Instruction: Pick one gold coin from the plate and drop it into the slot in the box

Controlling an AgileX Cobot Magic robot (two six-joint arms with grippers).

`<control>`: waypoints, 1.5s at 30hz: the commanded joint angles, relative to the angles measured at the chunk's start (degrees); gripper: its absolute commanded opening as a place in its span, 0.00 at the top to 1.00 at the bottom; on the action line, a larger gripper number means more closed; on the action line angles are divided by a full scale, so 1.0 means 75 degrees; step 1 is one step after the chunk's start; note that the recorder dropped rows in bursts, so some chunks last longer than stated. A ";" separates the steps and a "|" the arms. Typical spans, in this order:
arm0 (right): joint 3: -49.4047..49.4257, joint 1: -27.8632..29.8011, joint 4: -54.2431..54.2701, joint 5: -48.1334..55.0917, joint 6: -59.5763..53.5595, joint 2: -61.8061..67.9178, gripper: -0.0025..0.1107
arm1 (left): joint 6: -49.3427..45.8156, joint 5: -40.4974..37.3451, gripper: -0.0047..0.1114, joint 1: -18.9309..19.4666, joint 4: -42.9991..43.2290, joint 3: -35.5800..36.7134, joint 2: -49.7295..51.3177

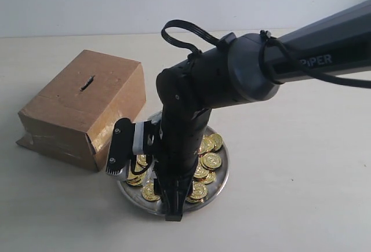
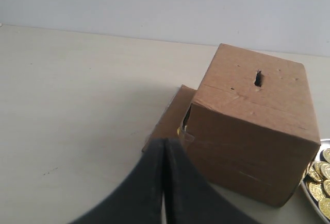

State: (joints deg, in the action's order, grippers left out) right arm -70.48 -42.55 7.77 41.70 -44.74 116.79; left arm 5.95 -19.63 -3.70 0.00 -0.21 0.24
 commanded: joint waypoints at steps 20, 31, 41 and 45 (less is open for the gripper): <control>-0.0050 -0.0094 -0.0079 -0.0124 0.0049 0.0003 0.54 | 0.0024 0.0064 0.96 -0.0042 0.0000 0.0027 -0.0032; -0.0050 -0.0094 -0.0079 -0.0122 0.0172 0.0152 0.54 | 0.0024 0.0064 0.96 -0.0042 0.0000 0.0027 -0.0032; -0.0050 -0.0094 -0.0079 -0.0133 0.0172 0.0262 0.54 | 0.0024 0.0064 0.96 -0.0042 0.0000 0.0027 -0.0032; -0.0050 -0.0094 -0.0027 -0.0118 0.0186 0.0330 0.54 | 0.0024 0.0064 0.96 -0.0042 0.0000 0.0027 -0.0032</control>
State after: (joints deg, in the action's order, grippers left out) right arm -70.94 -43.07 7.64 40.82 -43.73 118.14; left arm 5.95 -19.63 -3.70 0.00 -0.21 0.24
